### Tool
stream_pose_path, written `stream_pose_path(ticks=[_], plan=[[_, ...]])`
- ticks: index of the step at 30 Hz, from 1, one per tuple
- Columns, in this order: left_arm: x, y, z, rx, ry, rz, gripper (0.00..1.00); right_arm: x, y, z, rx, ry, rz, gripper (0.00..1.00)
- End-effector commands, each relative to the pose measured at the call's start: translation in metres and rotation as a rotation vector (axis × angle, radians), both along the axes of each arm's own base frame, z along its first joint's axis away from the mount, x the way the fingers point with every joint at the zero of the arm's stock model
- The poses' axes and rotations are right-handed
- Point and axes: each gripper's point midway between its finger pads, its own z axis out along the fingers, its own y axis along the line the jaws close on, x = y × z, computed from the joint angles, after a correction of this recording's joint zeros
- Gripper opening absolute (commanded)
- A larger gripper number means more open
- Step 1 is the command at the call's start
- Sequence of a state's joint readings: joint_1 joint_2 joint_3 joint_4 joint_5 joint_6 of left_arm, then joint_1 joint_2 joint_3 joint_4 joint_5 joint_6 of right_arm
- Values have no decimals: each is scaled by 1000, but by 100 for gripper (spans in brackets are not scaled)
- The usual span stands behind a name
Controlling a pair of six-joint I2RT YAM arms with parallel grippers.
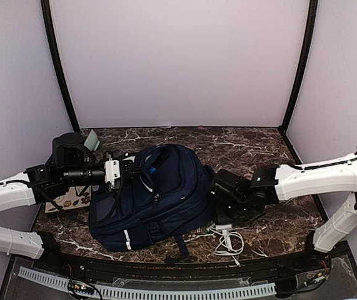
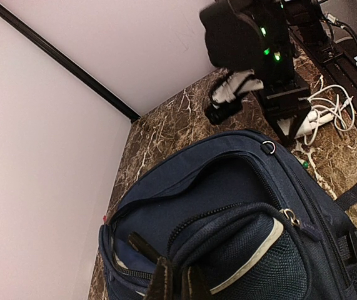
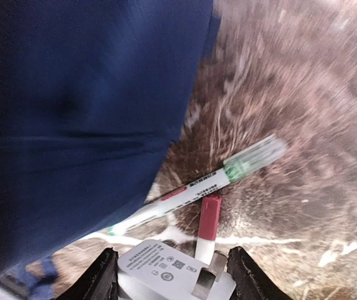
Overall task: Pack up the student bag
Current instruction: Pick up the charger from the center of the board, then place the charger in the upper front pocket of the bag.
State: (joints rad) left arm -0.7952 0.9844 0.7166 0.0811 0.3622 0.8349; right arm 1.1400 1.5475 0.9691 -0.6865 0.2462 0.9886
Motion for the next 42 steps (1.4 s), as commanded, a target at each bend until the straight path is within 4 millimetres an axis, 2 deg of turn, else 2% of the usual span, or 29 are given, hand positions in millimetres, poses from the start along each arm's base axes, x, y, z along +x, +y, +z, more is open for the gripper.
stream_pose_path(ticks=[1,3,8,11,13,15,20,22,23,26,29,32,35,40,42], plan=[[-14,-3,46,-136,-72,-59,0,20,-4,73,132,-164,-39,36],[-15,-3,46,-135,-72,-63,0,30,-8,108,234,-240,-68,34],[-15,-3,47,-137,-72,-65,0,60,-34,235,558,-560,-140,28],[-15,-3,48,-139,-75,-63,0,78,-56,309,657,-772,-184,24],[-15,-3,48,-140,-75,-65,0,88,-58,349,673,-890,-179,24],[-15,-3,49,-142,-74,-64,0,98,-47,382,680,-968,-143,24],[-15,-2,50,-146,-81,-58,0,116,13,469,747,-1095,49,24],[-15,-2,50,-146,-80,-59,0,122,27,501,748,-1153,90,24],[-15,-2,51,-147,-82,-59,0,128,37,512,745,-1175,103,24],[-16,1,54,-153,-94,-51,0,129,46,543,809,-1231,119,23],[-16,2,56,-157,-104,-46,0,130,60,543,890,-1210,132,23],[-16,3,56,-162,-105,-47,0,135,79,509,948,-1128,133,21],[-17,2,57,-167,-101,-54,0,142,100,461,1005,-1014,124,19],[-16,2,56,-165,-105,-44,0,147,140,348,1053,-772,88,18],[-15,3,57,-167,-110,-41,0,143,147,316,1033,-700,85,17]])
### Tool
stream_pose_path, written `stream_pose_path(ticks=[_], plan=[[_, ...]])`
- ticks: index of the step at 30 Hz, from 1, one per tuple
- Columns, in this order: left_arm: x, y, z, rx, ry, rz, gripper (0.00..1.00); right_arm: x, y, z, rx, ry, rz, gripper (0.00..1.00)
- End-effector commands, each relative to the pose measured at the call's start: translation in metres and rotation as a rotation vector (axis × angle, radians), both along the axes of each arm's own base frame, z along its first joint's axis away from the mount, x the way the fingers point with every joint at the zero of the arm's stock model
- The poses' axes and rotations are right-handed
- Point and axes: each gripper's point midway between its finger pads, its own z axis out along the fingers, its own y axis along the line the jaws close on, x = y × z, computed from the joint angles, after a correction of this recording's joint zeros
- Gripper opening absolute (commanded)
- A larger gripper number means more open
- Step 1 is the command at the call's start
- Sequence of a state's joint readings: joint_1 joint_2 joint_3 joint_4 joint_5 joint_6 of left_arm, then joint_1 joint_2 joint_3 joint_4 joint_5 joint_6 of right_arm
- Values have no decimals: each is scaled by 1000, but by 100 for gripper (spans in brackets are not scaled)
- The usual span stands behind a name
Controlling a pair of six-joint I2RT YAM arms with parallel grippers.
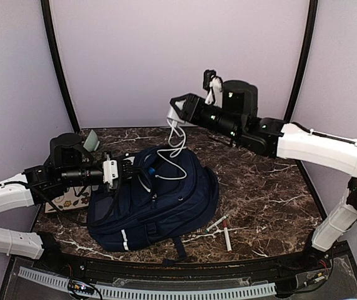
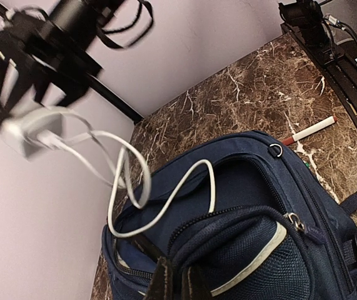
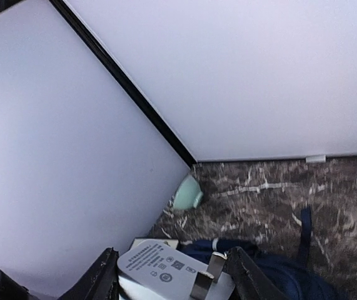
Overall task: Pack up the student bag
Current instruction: Place the charger in the upper front pocket of the bag.
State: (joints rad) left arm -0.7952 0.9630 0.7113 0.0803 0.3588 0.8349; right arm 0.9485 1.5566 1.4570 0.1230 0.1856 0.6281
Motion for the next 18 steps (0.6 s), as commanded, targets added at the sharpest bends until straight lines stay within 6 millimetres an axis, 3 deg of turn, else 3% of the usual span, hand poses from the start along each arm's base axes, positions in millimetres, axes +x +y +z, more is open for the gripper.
stream_pose_path(ticks=[1,7,13,15,18], plan=[[-14,0,53,-159,-100,-46,0,-10,28,-57,74,146,77,18],[-11,0,54,-164,-98,-36,0,-29,46,-128,-49,259,111,19],[-3,6,69,-245,-150,30,0,-42,47,-189,-163,365,138,26],[-3,7,72,-262,-152,36,0,-46,57,-202,-219,381,167,32],[-2,6,69,-251,-146,36,0,-49,77,-213,-311,381,212,56]])
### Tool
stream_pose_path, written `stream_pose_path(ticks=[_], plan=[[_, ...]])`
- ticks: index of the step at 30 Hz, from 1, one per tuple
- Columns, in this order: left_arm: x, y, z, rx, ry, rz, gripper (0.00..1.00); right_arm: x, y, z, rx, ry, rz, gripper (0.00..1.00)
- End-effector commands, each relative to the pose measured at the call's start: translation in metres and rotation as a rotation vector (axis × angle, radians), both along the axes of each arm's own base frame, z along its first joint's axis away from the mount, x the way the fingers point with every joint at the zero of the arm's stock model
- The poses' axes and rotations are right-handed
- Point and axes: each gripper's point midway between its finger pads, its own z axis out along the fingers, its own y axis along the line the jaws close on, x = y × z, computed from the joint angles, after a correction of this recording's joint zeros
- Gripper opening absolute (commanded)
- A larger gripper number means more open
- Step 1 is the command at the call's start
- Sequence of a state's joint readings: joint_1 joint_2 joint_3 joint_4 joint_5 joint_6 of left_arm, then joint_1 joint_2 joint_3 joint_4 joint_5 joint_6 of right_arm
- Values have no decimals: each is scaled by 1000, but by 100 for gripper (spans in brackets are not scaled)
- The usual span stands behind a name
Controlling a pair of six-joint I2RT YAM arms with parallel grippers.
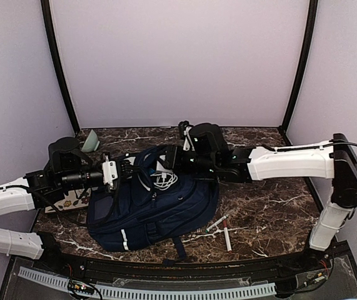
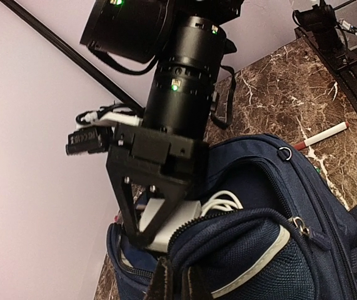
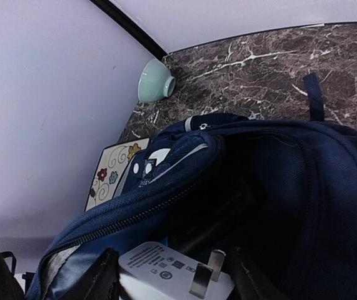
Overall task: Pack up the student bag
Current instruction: Place the charger in the upper front pocket of the bag, then adjust the charger in the upper front pocket of the bag.
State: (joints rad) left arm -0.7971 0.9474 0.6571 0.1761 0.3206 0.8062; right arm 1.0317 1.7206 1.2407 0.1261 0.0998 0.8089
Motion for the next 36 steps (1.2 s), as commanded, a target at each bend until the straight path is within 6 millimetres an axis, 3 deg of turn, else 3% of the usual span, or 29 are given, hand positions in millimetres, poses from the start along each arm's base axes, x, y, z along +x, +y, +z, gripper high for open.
stream_pose_path(ticks=[1,3,4,10,14,17,18,23,25,30,36], plan=[[-6,3,67,-195,-127,-3,0,-14,30,-22,-122,16,115,68],[-5,3,66,-190,-130,2,0,-12,30,-12,-141,-24,112,96],[-6,4,67,-191,-131,2,0,-10,24,-5,-147,-49,93,99],[-11,3,66,-193,-132,-25,0,1,-27,55,-223,-245,-42,100],[-10,3,65,-187,-133,-23,0,-5,-48,83,-279,-304,-39,100],[-10,3,66,-189,-134,-22,0,-10,-57,76,-271,-280,-36,99],[-10,3,65,-187,-132,-23,0,-13,-55,71,-249,-255,-18,95],[-11,2,65,-190,-130,-30,0,-17,-34,37,-195,-115,73,53],[-12,2,66,-192,-133,-33,0,-13,-28,18,-195,-66,70,43],[-12,3,66,-192,-134,-30,0,-4,-5,-16,-191,12,114,37],[-3,7,77,-216,-159,26,0,-33,75,-25,-83,64,370,24]])
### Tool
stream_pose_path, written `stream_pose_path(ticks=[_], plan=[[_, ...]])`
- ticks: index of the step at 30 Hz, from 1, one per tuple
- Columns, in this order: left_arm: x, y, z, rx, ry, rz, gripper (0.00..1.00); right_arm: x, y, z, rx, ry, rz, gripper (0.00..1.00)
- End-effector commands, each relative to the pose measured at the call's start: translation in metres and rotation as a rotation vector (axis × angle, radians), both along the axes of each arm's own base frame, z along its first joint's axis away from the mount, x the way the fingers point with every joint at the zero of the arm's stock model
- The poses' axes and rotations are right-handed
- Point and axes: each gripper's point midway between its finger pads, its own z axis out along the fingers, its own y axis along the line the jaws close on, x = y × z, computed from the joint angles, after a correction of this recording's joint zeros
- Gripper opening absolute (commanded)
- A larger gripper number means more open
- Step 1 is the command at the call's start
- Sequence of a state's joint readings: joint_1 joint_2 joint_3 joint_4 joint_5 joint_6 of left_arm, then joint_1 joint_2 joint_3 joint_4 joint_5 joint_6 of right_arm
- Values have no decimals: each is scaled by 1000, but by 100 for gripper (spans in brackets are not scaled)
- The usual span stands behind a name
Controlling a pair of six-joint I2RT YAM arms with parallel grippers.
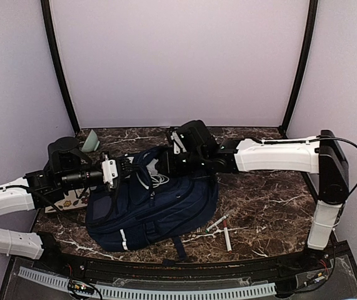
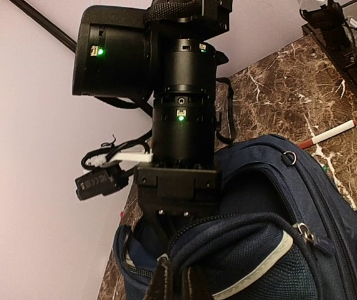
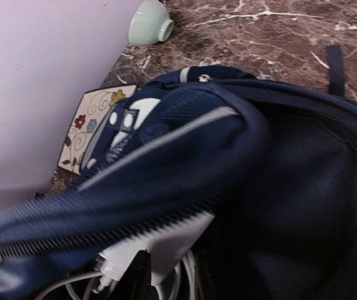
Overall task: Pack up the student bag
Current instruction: Adjust the charger in the upper front pocket of the bag, then pick up the pen from the center of the board.
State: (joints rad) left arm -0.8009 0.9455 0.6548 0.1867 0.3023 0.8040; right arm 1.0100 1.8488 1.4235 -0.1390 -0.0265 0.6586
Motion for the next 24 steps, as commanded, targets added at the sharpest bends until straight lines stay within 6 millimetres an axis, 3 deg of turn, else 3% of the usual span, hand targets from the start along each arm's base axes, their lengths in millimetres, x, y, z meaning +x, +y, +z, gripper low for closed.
stream_pose_path(ticks=[1,4,7,12,15,18,20,24], plan=[[-5,7,81,-218,-147,14,0,-35,70,14,150,56,228,24],[-16,8,106,-285,-131,-26,0,-43,88,13,197,86,269,23],[-18,11,100,-292,-144,-26,0,-37,76,26,199,44,226,26],[-13,13,96,-280,-147,9,0,-24,15,58,84,-113,119,37],[-12,12,92,-272,-141,10,0,-24,-35,77,-28,-173,22,42],[-9,11,89,-261,-135,16,0,-29,-98,66,-122,-132,-164,44],[-10,11,89,-261,-138,13,0,-42,-136,43,-183,-57,-274,44],[-10,10,87,-257,-134,11,0,-81,-181,-25,-365,104,-381,47]])
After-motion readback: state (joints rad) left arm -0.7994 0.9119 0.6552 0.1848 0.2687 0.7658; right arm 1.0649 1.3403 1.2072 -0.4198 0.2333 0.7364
